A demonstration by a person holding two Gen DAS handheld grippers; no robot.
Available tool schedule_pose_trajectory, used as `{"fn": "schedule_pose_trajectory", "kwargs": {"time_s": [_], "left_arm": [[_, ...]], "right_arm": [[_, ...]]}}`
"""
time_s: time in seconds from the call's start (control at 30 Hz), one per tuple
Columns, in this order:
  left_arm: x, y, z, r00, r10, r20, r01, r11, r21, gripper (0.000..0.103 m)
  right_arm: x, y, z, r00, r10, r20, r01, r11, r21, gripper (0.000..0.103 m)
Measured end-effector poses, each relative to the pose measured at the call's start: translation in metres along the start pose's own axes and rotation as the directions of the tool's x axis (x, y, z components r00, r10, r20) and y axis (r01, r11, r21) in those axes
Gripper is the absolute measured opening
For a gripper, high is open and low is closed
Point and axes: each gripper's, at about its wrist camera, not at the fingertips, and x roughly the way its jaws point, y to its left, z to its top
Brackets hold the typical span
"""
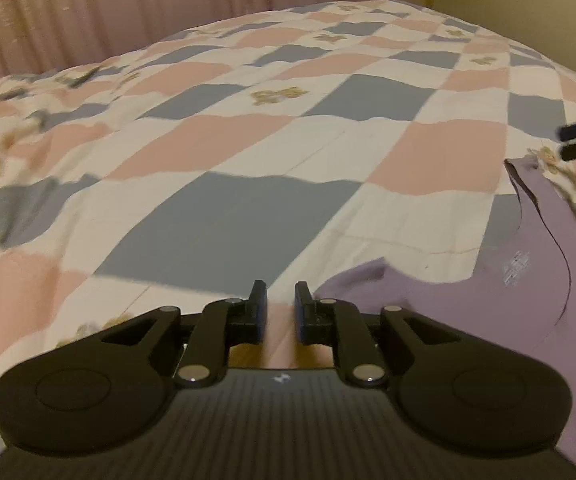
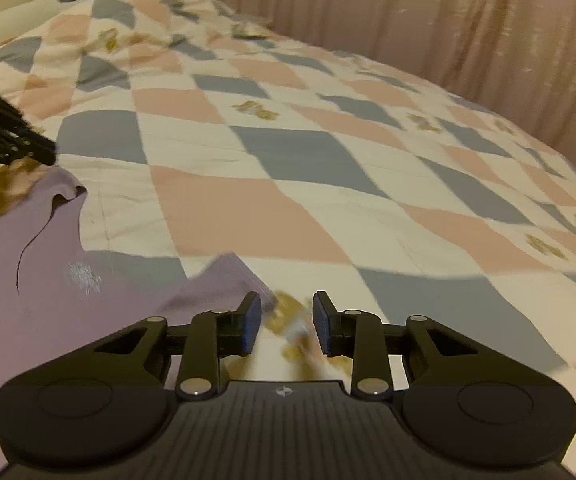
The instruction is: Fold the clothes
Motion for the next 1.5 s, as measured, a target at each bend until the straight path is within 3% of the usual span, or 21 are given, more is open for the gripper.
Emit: {"fn": "schedule_pose_trajectory", "kwargs": {"time_s": [0.23, 0.57, 0.8, 0.87, 1.07, 1.3, 1.33, 1.37, 1.5], "left_arm": [[-0.043, -0.018, -0.036, 0.997, -0.072, 0.037, 0.073, 0.997, -0.02, 0.012], [-0.096, -0.038, -0.108, 0.979, -0.181, 0.098, 0.187, 0.981, -0.054, 0.012], [-0.142, -0.053, -0.149, 0.965, -0.222, 0.139, 0.234, 0.97, -0.072, 0.012], [-0.151, -0.057, -0.157, 0.969, -0.214, 0.125, 0.227, 0.969, -0.098, 0.012], [-0.144, -0.053, -0.162, 0.967, -0.236, 0.1, 0.252, 0.945, -0.208, 0.012], [-0.111, -0.04, -0.15, 0.948, -0.299, 0.111, 0.319, 0.883, -0.344, 0.013], [-0.114, -0.038, -0.15, 0.95, -0.288, 0.12, 0.312, 0.889, -0.336, 0.012], [-0.118, -0.037, -0.149, 0.952, -0.278, 0.128, 0.305, 0.894, -0.328, 0.0], [-0.132, -0.033, -0.148, 0.958, -0.237, 0.163, 0.277, 0.914, -0.297, 0.0]], "right_arm": [[-0.066, 0.014, -0.054, 0.999, -0.042, 0.01, 0.04, 0.987, 0.155, 0.031], [-0.117, 0.082, -0.134, 0.988, -0.154, 0.032, 0.143, 0.966, 0.214, 0.031], [-0.165, 0.129, -0.161, 0.961, -0.233, 0.152, 0.199, 0.958, 0.208, 0.031], [-0.186, 0.144, -0.172, 0.958, -0.234, 0.166, 0.196, 0.956, 0.219, 0.031], [-0.209, 0.165, -0.198, 0.967, -0.209, 0.143, 0.168, 0.953, 0.253, 0.034], [-0.224, 0.184, -0.226, 0.98, -0.17, 0.102, 0.134, 0.947, 0.293, 0.037], [-0.226, 0.186, -0.229, 0.982, -0.165, 0.096, 0.129, 0.945, 0.299, 0.039], [-0.226, 0.187, -0.23, 0.984, -0.154, 0.09, 0.121, 0.946, 0.302, 0.039], [-0.223, 0.188, -0.233, 0.992, -0.112, 0.065, 0.086, 0.945, 0.315, 0.039]]}}
